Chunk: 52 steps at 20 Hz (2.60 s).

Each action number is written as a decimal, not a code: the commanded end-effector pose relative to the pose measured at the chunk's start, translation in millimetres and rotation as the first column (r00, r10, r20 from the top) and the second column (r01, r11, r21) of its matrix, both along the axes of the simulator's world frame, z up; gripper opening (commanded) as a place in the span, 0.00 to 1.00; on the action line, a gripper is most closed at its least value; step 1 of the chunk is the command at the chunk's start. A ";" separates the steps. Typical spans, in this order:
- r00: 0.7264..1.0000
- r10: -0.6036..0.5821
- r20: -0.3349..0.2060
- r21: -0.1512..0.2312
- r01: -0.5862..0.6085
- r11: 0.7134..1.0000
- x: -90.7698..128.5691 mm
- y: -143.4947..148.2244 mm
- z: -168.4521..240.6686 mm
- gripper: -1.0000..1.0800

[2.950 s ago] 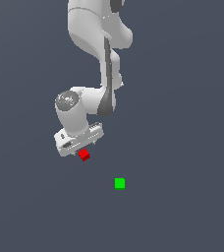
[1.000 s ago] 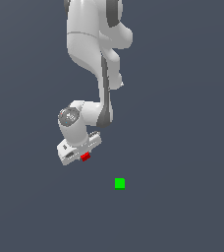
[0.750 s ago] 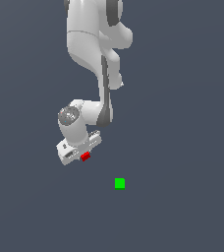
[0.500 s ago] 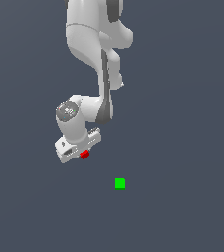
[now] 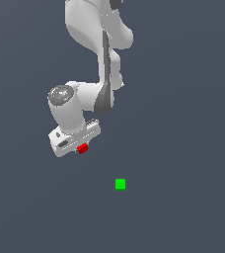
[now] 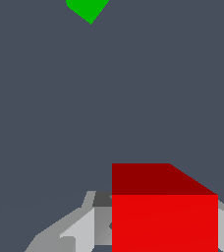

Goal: Stack the red cube on top of the green cube.

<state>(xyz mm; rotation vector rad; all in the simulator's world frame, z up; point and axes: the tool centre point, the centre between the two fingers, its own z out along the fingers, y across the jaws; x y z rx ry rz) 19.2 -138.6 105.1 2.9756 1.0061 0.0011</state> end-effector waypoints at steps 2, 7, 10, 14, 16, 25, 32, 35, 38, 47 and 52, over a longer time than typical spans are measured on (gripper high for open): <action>1.000 0.000 -0.001 0.000 0.000 1.000 0.3 0.0 12.1 0.00; 1.000 0.000 0.000 0.000 0.000 1.000 1.1 0.2 13.3 0.00; 1.000 0.000 0.000 0.000 0.000 1.000 4.2 4.4 11.9 0.00; 1.000 0.000 0.000 0.000 0.000 1.000 13.6 17.1 7.8 0.00; 1.000 0.000 0.000 0.000 0.000 1.000 20.3 26.1 4.8 0.00; 1.000 -0.001 0.000 0.000 0.001 1.000 61.2 79.2 -13.1 0.00; 1.000 -0.001 0.000 0.000 0.001 1.000 94.1 120.8 -26.8 0.00; 1.000 -0.001 -0.001 0.000 0.001 1.000 106.0 135.1 -32.0 0.00; 1.000 -0.001 -0.001 0.000 0.001 1.000 115.6 146.5 -35.8 0.00; 1.000 -0.001 -0.001 0.000 0.001 1.000 132.0 164.9 -41.9 0.00; 1.000 0.000 -0.001 0.000 0.000 1.000 135.1 168.7 -43.0 0.00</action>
